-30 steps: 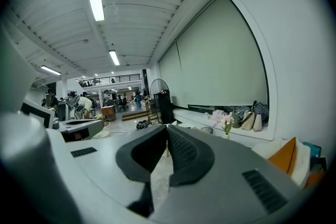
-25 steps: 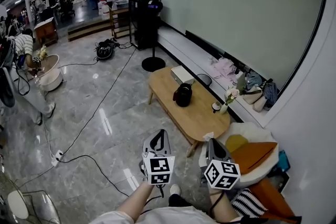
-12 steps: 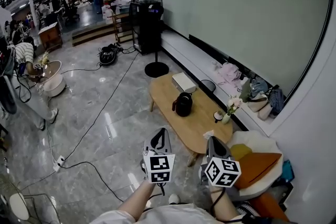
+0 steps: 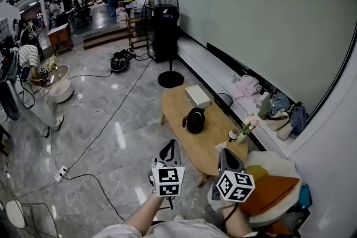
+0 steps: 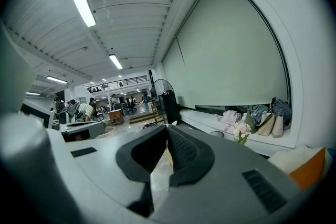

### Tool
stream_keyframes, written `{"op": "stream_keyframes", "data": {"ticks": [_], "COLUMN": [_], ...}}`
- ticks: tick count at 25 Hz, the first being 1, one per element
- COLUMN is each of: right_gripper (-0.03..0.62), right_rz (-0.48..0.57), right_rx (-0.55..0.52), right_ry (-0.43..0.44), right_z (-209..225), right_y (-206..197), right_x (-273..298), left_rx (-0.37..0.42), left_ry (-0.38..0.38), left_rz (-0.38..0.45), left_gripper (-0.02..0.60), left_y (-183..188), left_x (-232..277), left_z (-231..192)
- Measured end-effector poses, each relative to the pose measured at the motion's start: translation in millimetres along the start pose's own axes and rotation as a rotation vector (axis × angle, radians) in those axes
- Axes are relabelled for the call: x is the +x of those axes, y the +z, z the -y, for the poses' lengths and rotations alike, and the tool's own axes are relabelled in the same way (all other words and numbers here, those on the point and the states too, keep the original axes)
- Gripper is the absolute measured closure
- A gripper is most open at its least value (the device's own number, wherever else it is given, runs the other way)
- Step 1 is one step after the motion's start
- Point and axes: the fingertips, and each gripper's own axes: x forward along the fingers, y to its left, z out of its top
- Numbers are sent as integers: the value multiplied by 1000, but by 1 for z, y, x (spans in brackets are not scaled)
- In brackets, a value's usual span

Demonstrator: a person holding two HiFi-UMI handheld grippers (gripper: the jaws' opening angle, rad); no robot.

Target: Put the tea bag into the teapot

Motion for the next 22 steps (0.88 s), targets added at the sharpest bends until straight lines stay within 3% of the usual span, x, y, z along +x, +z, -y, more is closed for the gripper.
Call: {"op": "stream_keyframes", "data": {"ticks": [15, 22], "right_gripper": [556, 556], "right_rz": [-53, -58], "right_rx": [5, -1], "right_ry": [28, -14], "right_z": [12, 25], "right_y": [-8, -1], "right_x": [59, 94], "left_rx": [7, 13], "left_ry": [25, -21], "left_rz": [-32, -38], "left_gripper": [577, 577], "left_y": [-14, -16], "left_x": [49, 95], "left_z": [-15, -23]}}
